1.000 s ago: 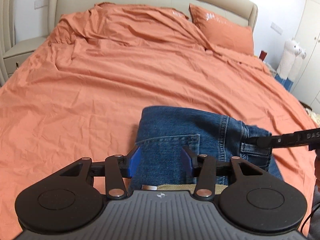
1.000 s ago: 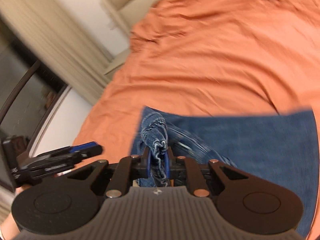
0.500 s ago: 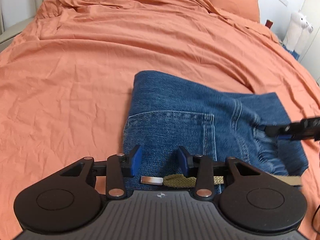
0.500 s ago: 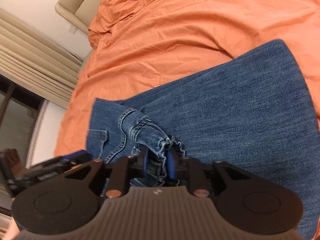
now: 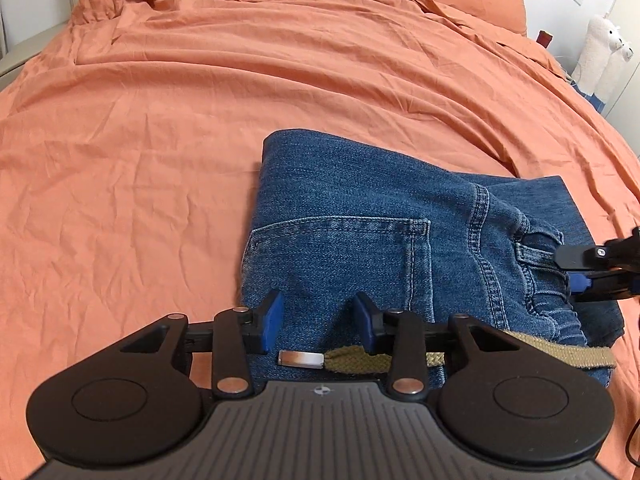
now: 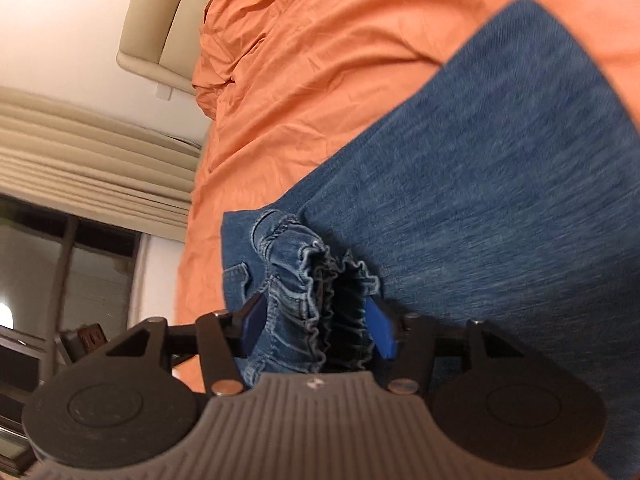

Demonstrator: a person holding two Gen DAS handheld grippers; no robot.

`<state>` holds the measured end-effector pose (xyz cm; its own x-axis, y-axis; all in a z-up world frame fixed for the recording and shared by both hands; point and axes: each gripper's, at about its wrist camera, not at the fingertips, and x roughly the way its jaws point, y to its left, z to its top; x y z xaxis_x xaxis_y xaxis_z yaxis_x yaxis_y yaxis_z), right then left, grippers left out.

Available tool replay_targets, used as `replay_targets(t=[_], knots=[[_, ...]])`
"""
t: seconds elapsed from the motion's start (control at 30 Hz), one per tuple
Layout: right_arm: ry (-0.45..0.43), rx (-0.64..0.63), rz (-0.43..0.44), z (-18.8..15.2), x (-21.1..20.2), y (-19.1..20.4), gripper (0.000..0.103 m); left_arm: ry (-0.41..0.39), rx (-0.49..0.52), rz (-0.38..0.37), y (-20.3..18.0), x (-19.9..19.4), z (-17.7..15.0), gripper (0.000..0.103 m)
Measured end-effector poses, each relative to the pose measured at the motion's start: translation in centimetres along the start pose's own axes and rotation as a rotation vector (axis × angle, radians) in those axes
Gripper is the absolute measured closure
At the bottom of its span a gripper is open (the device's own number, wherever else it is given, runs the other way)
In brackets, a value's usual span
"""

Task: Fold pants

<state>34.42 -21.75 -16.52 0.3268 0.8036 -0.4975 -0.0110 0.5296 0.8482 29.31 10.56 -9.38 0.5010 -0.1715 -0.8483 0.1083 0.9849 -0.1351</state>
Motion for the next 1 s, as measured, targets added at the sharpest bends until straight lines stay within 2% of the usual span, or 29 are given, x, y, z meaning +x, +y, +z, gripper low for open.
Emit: replay_targets(t=[0.13, 0.2, 0.3, 0.47, 0.6, 0.7, 0.87, 1.0], knots=[[0.021, 0.024, 0.010, 0.5, 2.2, -0.5, 0.069, -0.003, 0.010, 0.010, -0.1, 0.2, 0.0, 0.060], [0.027, 0.052, 0.023, 0.6, 3.0, -0.7, 0.082, -0.011, 0.002, 0.011, 0.0, 0.1, -0.1, 0.060], [0.017, -0.030, -0.032, 0.5, 2.6, 1.4, 0.087, -0.056, -0.024, 0.015, 0.2, -0.9, -0.1, 0.061], [-0.003, -0.276, -0.115, 0.9, 0.7, 9.4, 0.089, -0.165, -0.066, 0.023, 0.1, -4.4, 0.1, 0.061], [-0.001, -0.412, -0.172, 1.3, -0.9, 16.4, 0.089, -0.228, -0.089, 0.009, -0.3, -7.2, 0.5, 0.061], [-0.018, -0.476, -0.211, 2.0, -2.9, 19.8, 0.089, -0.268, -0.104, -0.004, -0.7, -8.5, 0.8, 0.061], [-0.083, -0.492, -0.286, 3.6, -6.6, 21.5, 0.089, -0.288, -0.092, -0.050, -2.1, -8.6, 1.3, 0.062], [-0.108, -0.439, -0.346, 4.8, -9.1, 18.8, 0.089, -0.266, -0.046, -0.075, -3.9, -6.7, 1.4, 0.063]])
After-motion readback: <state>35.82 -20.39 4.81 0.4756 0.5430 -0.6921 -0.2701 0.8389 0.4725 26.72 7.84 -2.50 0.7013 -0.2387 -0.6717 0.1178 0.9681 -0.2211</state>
